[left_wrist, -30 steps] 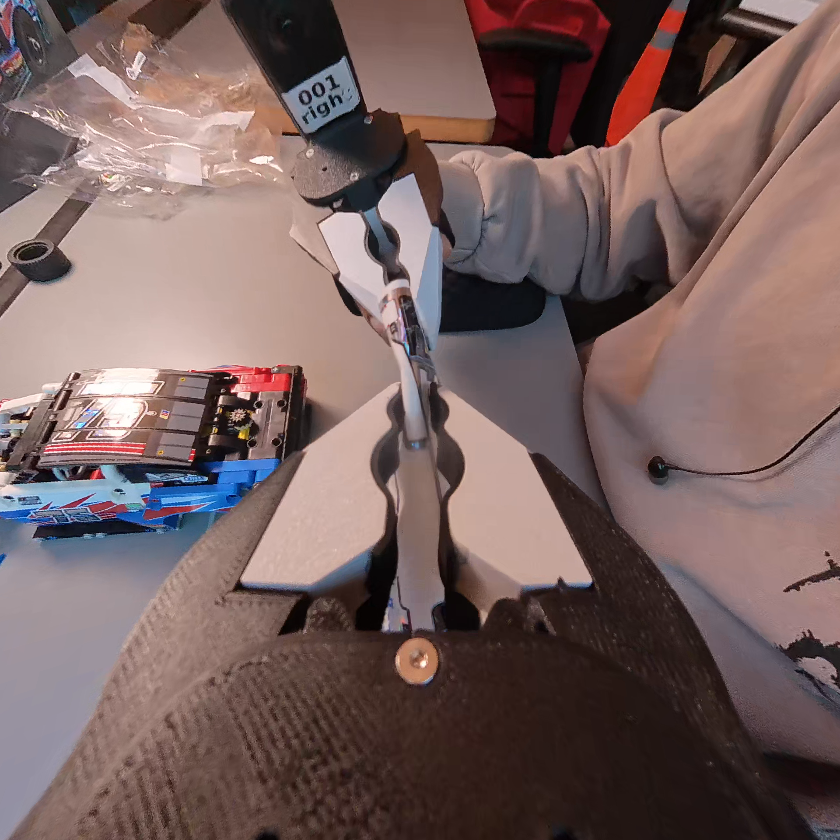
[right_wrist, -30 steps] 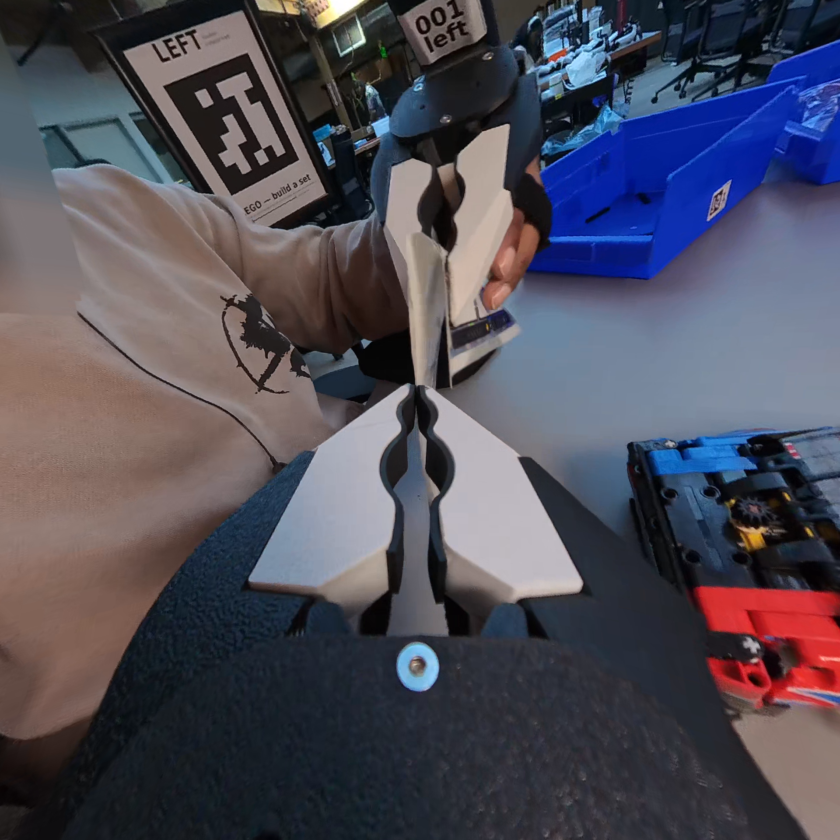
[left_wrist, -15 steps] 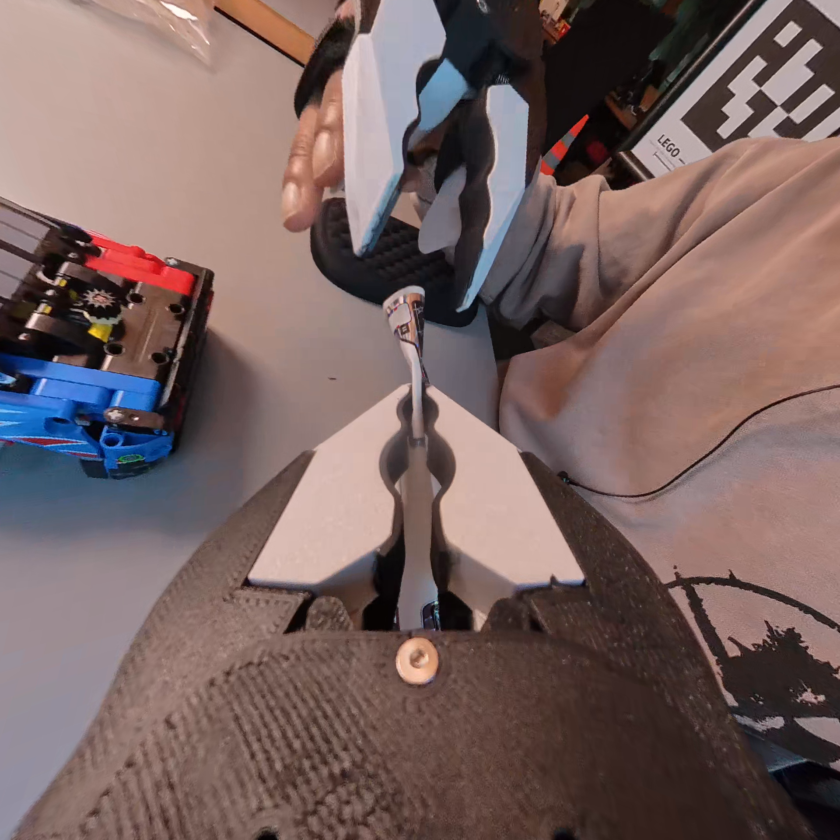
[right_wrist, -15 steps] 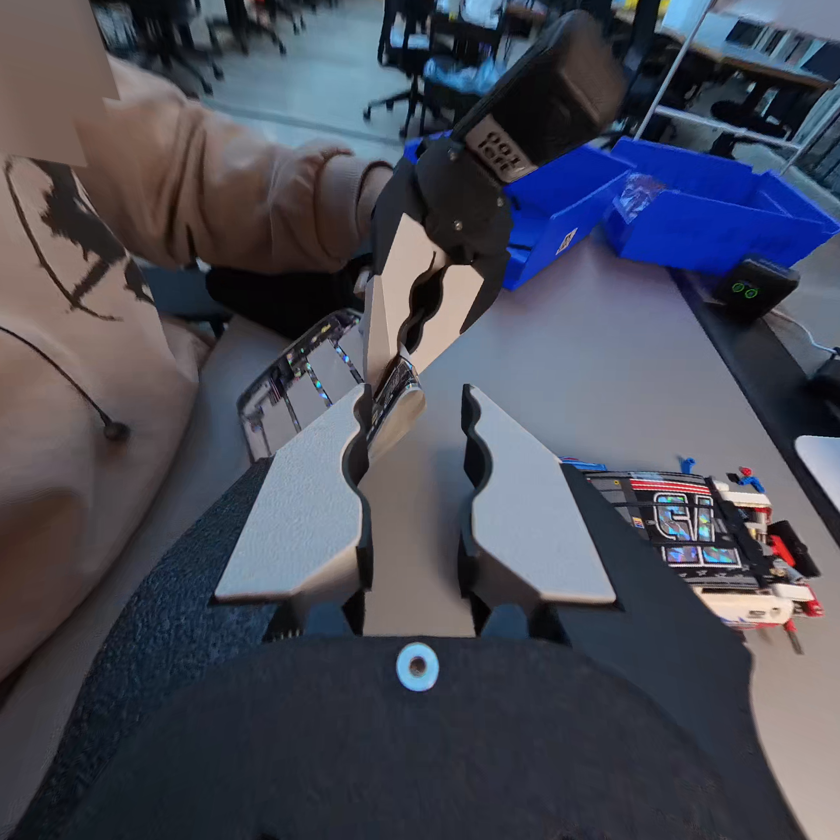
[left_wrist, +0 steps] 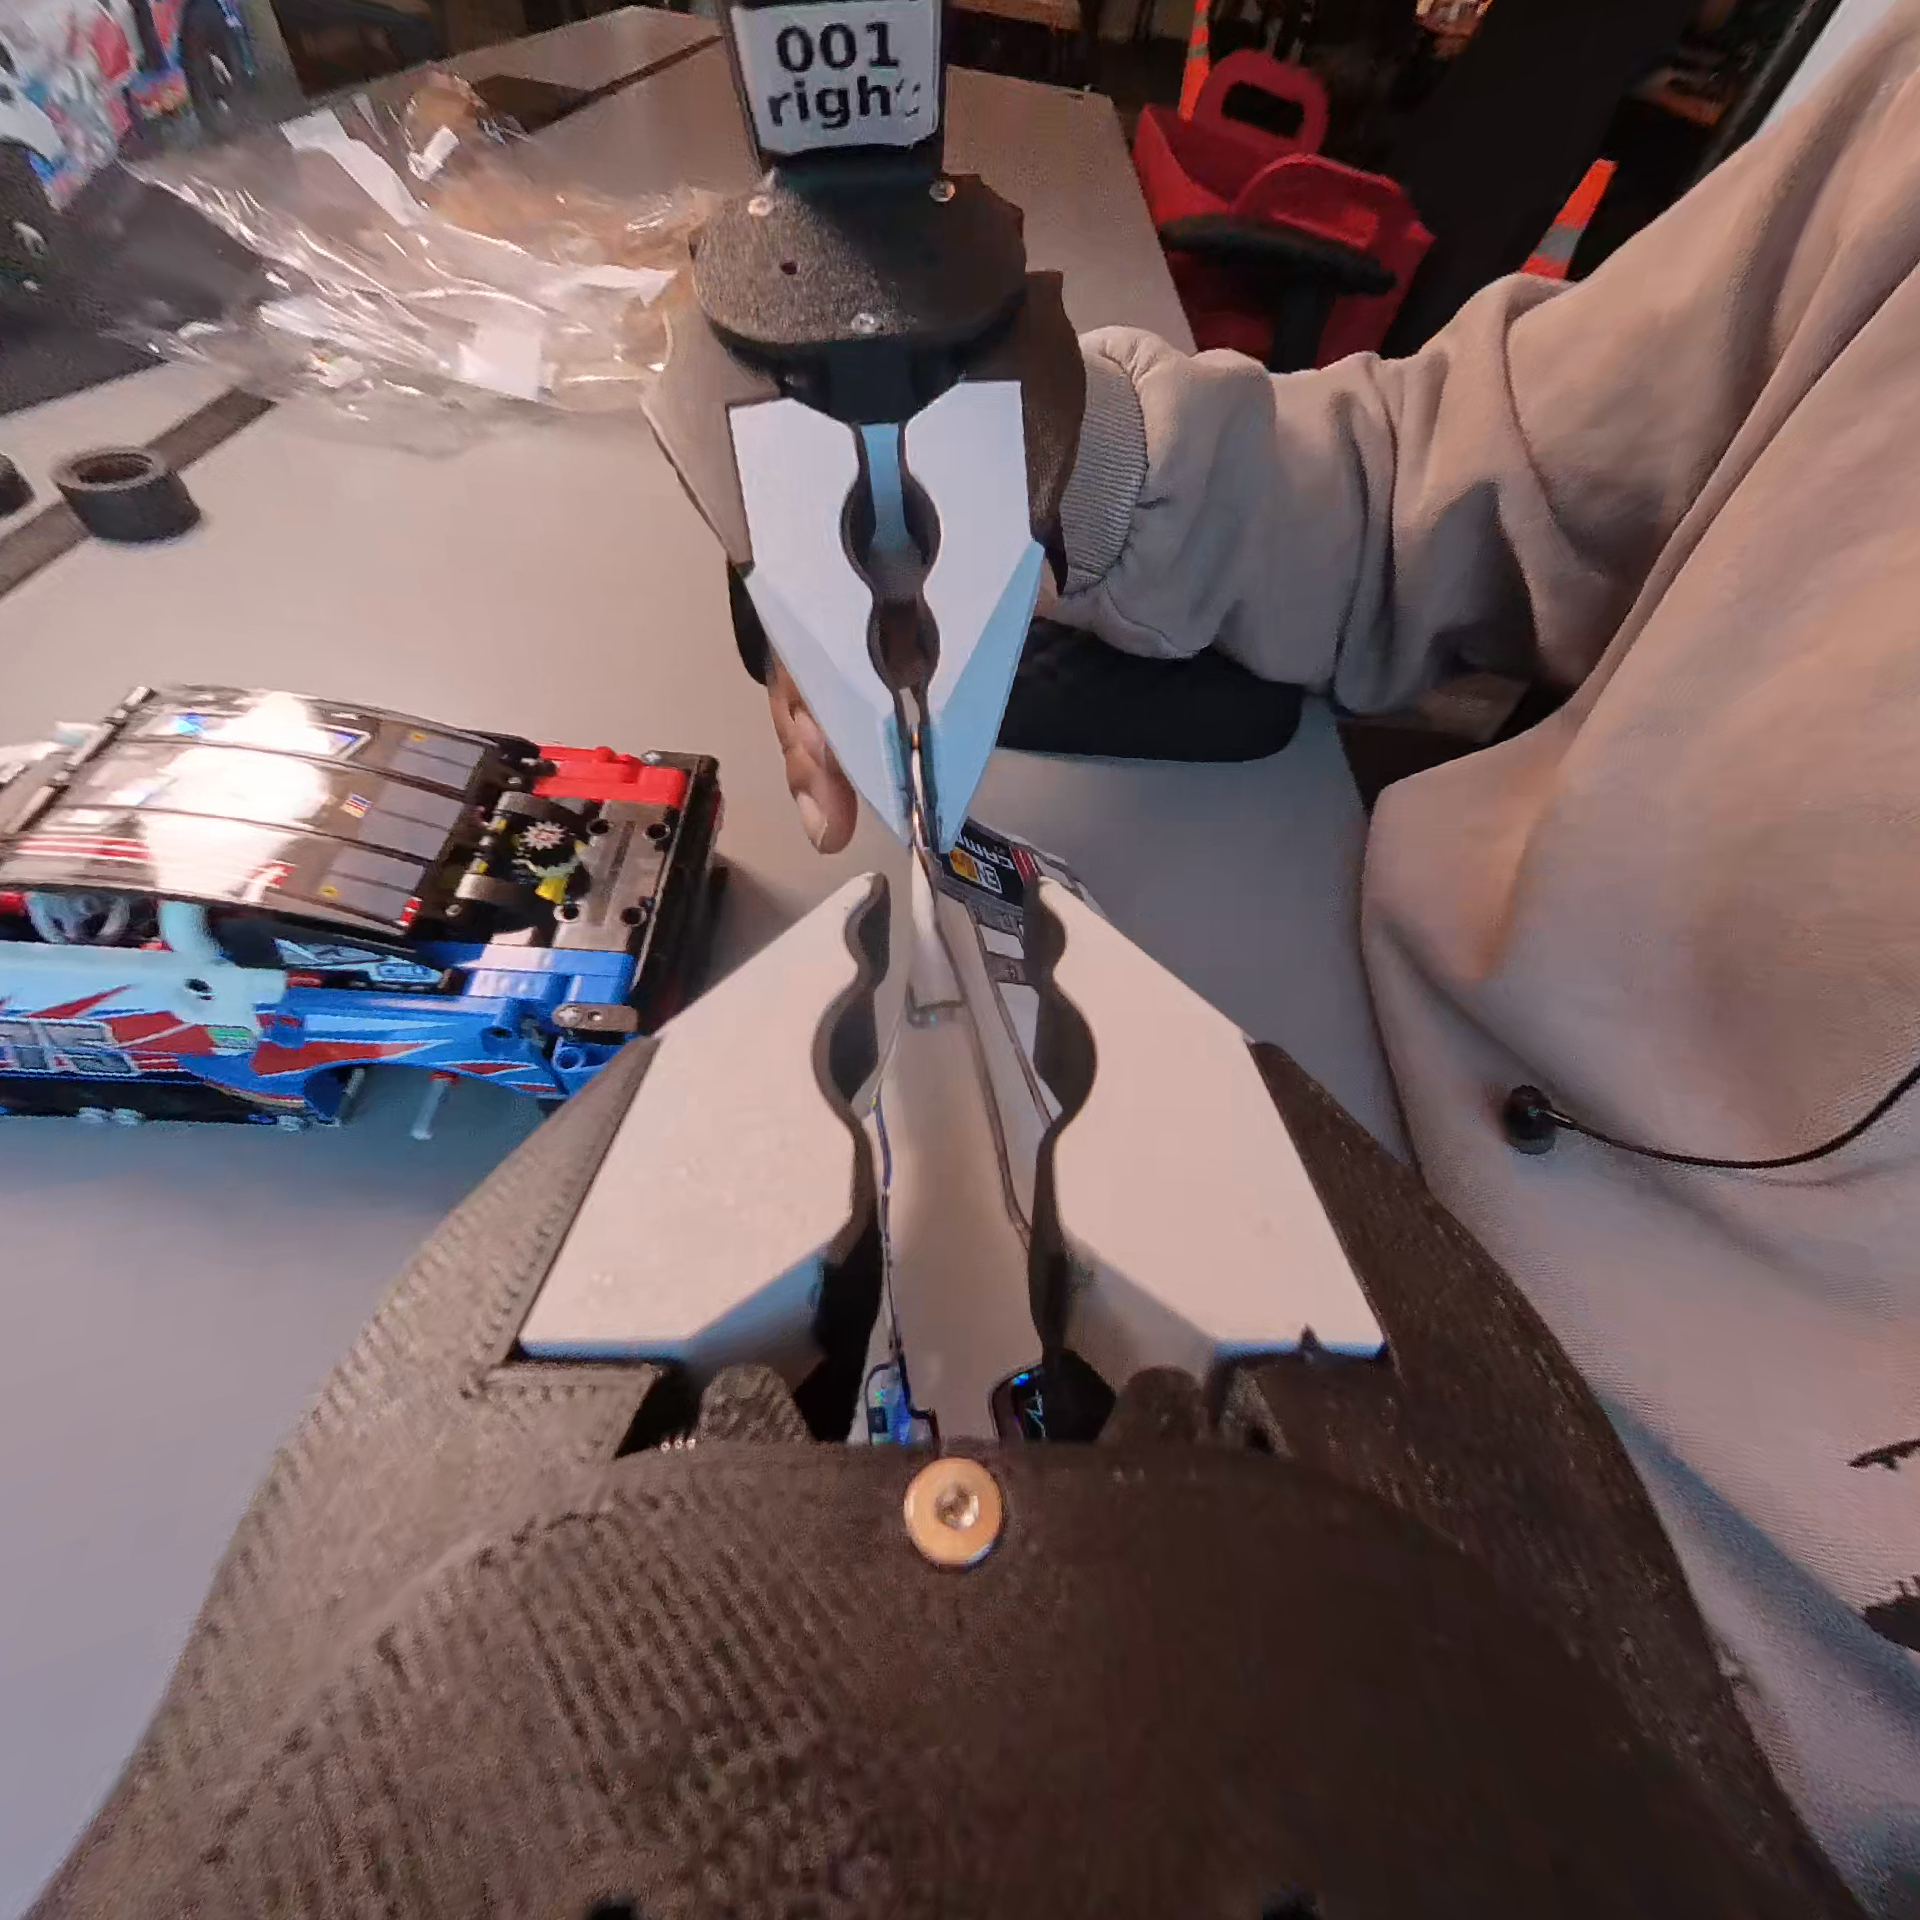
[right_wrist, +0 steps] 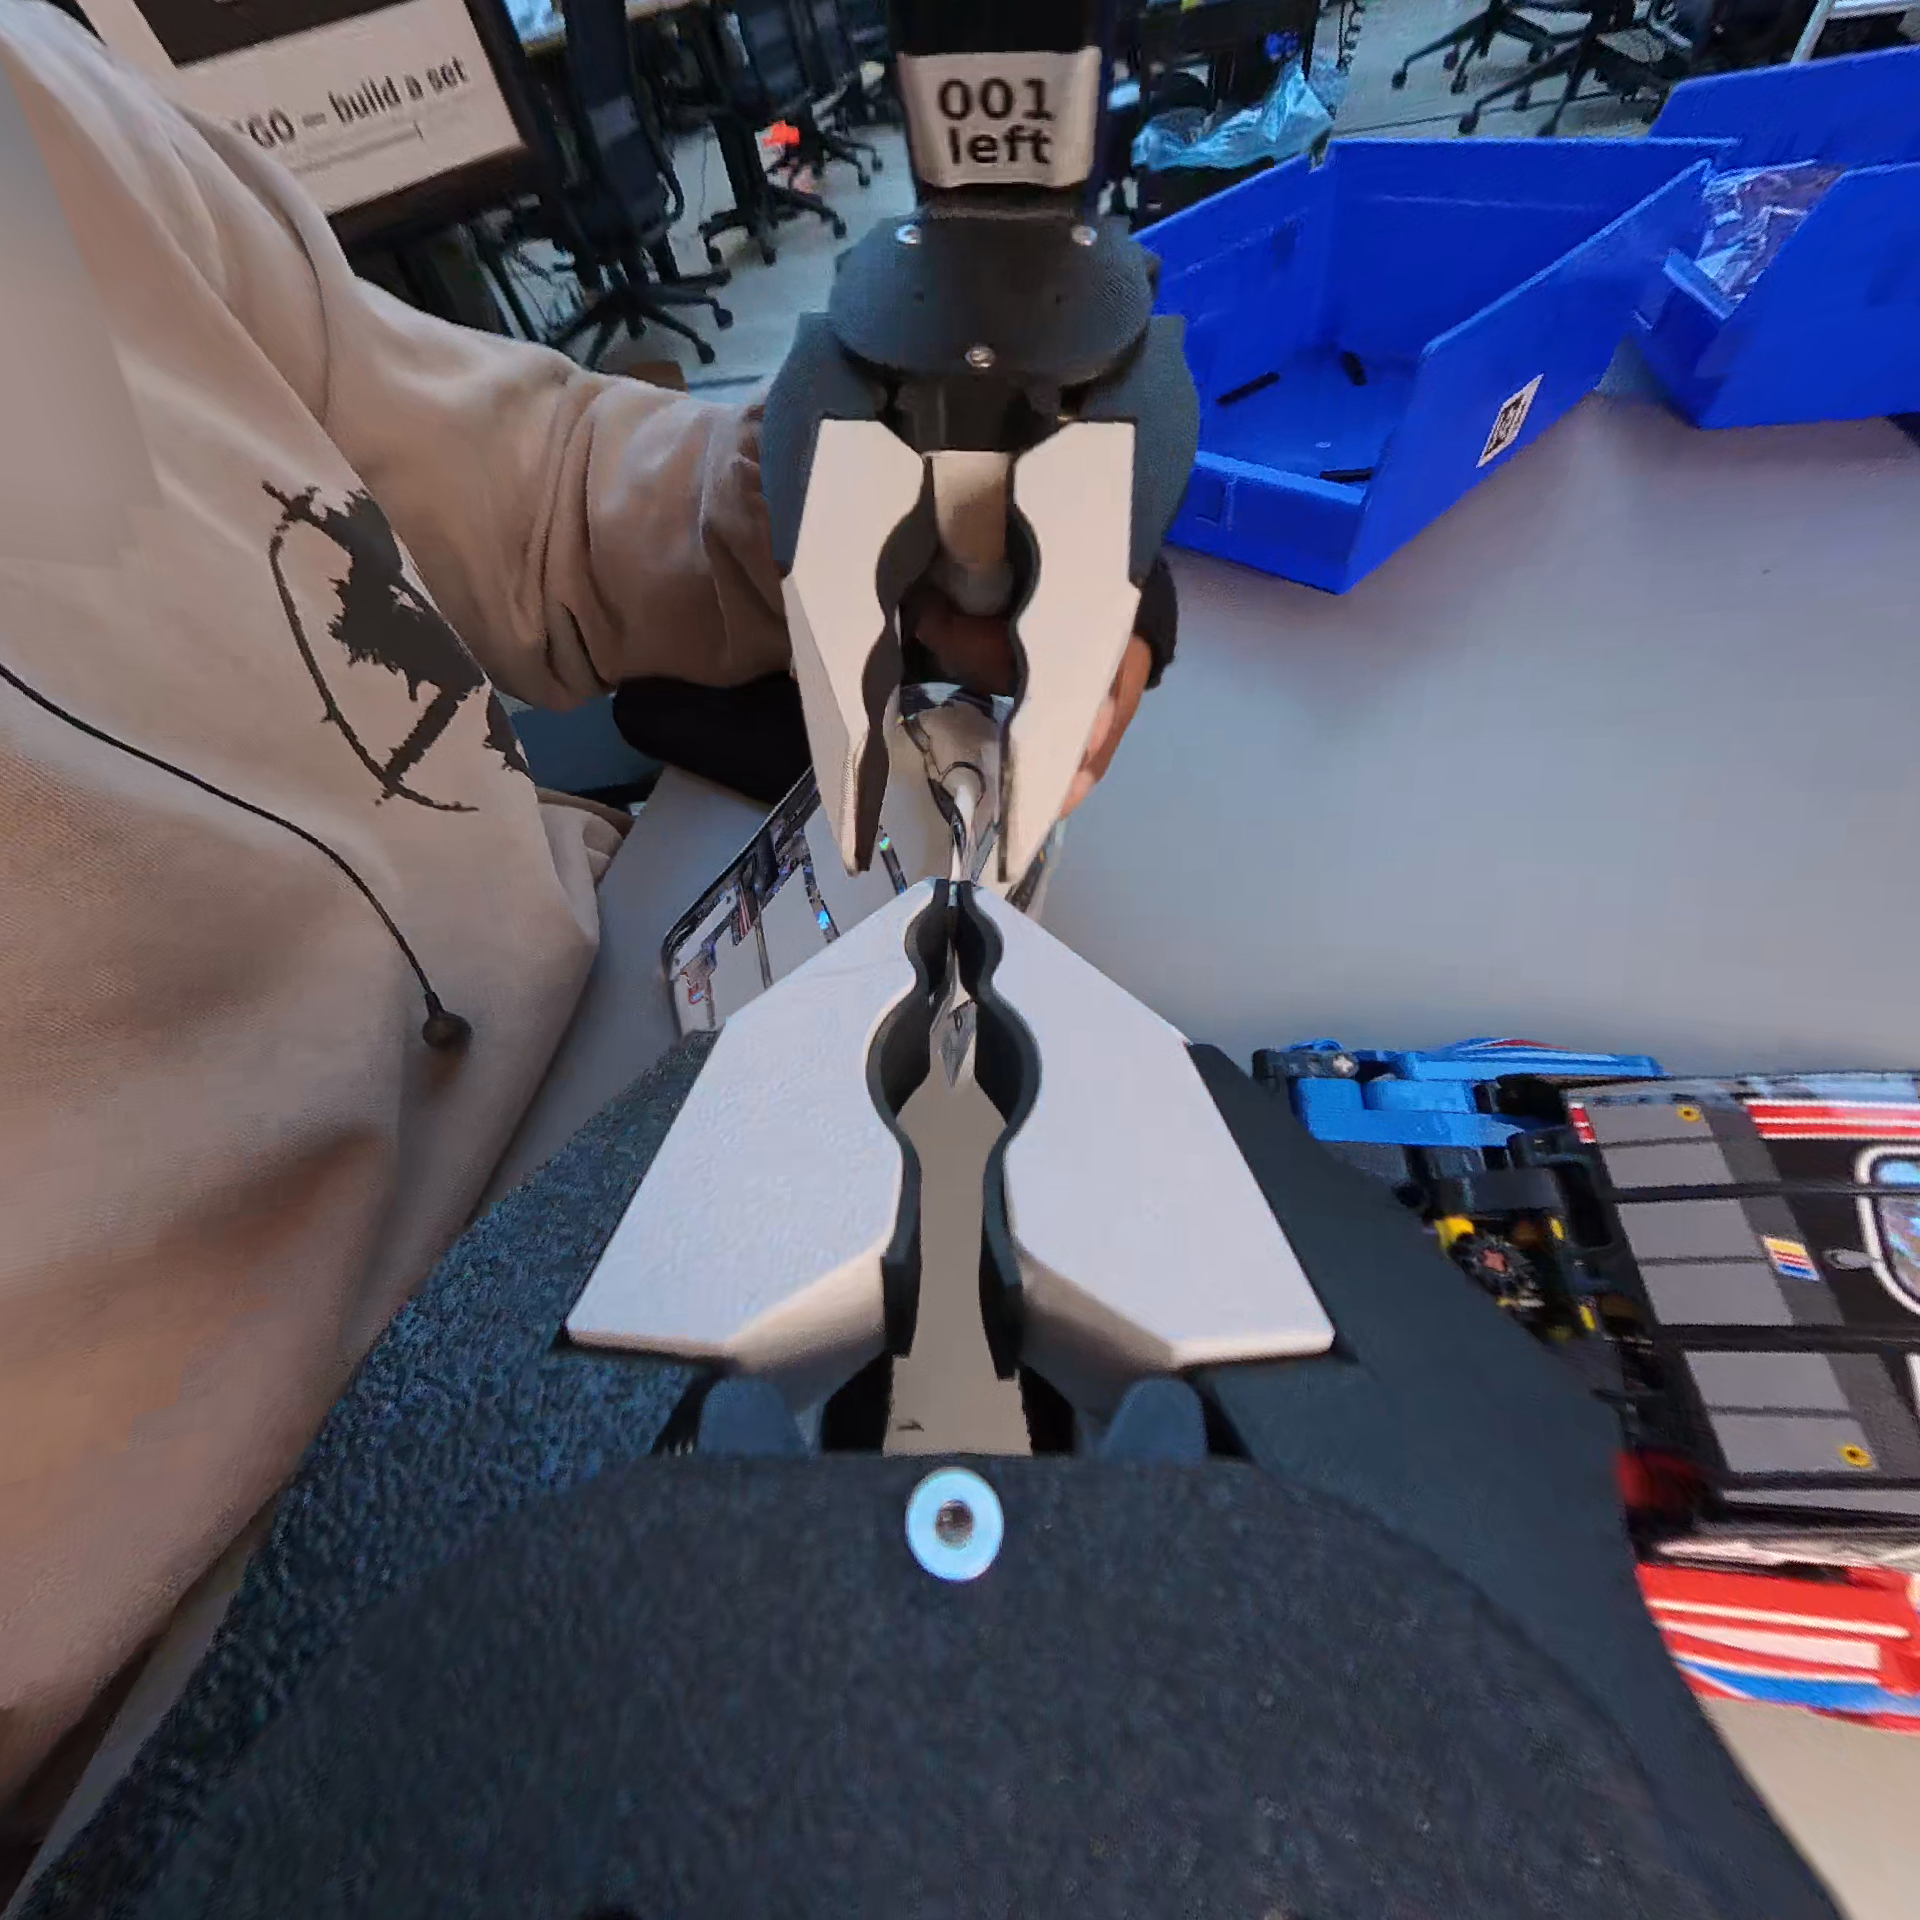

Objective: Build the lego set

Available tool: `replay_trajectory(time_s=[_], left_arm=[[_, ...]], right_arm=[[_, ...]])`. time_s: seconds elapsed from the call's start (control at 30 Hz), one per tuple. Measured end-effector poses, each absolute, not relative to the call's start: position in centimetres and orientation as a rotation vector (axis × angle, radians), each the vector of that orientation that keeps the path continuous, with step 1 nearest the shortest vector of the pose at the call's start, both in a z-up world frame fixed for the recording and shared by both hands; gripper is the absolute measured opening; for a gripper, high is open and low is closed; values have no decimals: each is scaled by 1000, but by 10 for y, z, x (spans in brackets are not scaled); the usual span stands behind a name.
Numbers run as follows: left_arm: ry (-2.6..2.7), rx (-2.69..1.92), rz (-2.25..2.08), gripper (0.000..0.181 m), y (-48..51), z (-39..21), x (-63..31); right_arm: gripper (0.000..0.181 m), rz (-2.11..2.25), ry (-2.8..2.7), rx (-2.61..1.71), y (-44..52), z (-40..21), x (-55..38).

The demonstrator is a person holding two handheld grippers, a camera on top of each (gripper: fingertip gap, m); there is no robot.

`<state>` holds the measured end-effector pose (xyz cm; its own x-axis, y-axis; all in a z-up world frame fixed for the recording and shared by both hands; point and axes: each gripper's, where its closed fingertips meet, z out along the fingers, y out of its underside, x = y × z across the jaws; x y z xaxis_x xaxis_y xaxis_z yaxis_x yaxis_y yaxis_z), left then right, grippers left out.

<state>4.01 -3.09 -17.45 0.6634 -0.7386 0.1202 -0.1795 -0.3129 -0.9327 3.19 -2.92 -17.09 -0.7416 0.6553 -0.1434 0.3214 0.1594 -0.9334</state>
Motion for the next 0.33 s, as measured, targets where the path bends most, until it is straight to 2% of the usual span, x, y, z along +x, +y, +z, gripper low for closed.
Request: replay_trajectory(time_s=[0.03, 0.13, 0.33], left_arm=[[742, -1839, -621, 17, -30, -176, 39], [735, -1867, -570, 0, -26, -182, 37], [582, -1970, -782, 0, -25, -191, 33]], right_arm=[[0, 1644, -2134, -958, -28, -172, 31], [1, 1714, -2112, -979, -29, -175, 31], [6, 1464, -2084, -876, -21, -179, 23]])
